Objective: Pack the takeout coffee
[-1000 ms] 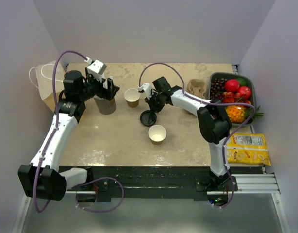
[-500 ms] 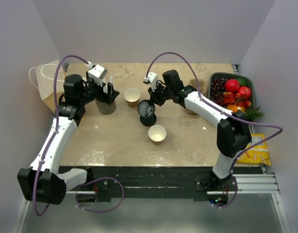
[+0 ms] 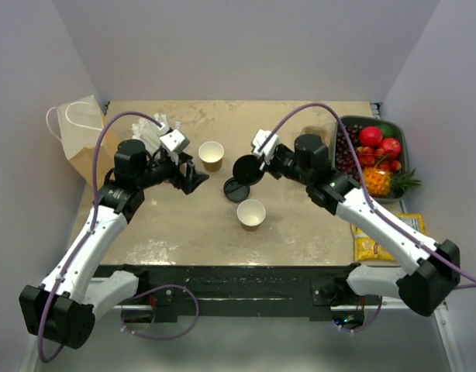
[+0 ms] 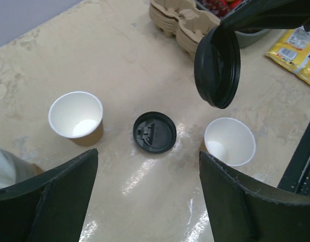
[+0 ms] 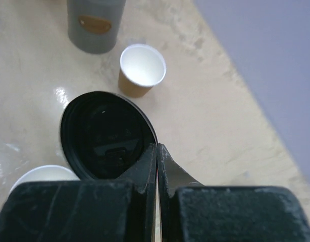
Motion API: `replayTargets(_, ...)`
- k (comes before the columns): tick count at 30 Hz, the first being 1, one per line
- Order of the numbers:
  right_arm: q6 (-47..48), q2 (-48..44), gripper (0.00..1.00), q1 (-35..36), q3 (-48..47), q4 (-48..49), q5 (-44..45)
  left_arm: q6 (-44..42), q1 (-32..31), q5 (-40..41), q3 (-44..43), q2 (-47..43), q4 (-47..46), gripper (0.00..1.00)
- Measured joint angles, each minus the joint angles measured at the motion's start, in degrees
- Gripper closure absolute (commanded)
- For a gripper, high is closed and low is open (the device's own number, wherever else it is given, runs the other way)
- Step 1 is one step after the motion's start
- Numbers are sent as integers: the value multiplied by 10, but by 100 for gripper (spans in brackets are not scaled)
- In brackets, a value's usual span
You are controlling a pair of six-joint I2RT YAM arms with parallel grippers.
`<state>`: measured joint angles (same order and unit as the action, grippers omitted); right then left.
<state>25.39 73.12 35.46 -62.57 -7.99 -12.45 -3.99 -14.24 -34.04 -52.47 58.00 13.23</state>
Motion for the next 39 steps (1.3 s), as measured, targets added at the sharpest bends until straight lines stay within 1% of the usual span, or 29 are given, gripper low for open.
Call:
replayTargets(3,54,-59,100,45,35,21,23,21,-25,-2,7,-4,-10,14)
replayTargets(7,127,-115,100,93,113,42,44,49,-32,0,20,-12,-29,14)
replayTargets(12,196,-140,100,113,185,59,78,46,-32,1,50,-36,-35,14)
replayTargets(17,229,-147,100,120,211,98,91,30,-33,-4,62,-24,-39,14)
replayTargets(23,253,-153,100,126,258,170,82,23,-35,-15,55,48,-51,14)
replayTargets(26,267,-154,100,130,274,186,79,22,-35,-15,36,80,-50,14)
replayTargets(30,284,-164,100,136,292,197,68,23,-35,-16,15,99,-52,14)
replayTargets(36,307,-184,100,139,318,219,53,26,-36,-16,-1,132,-72,14)
replayTargets(39,316,-184,100,144,326,227,52,44,-40,-17,-3,150,-97,15)
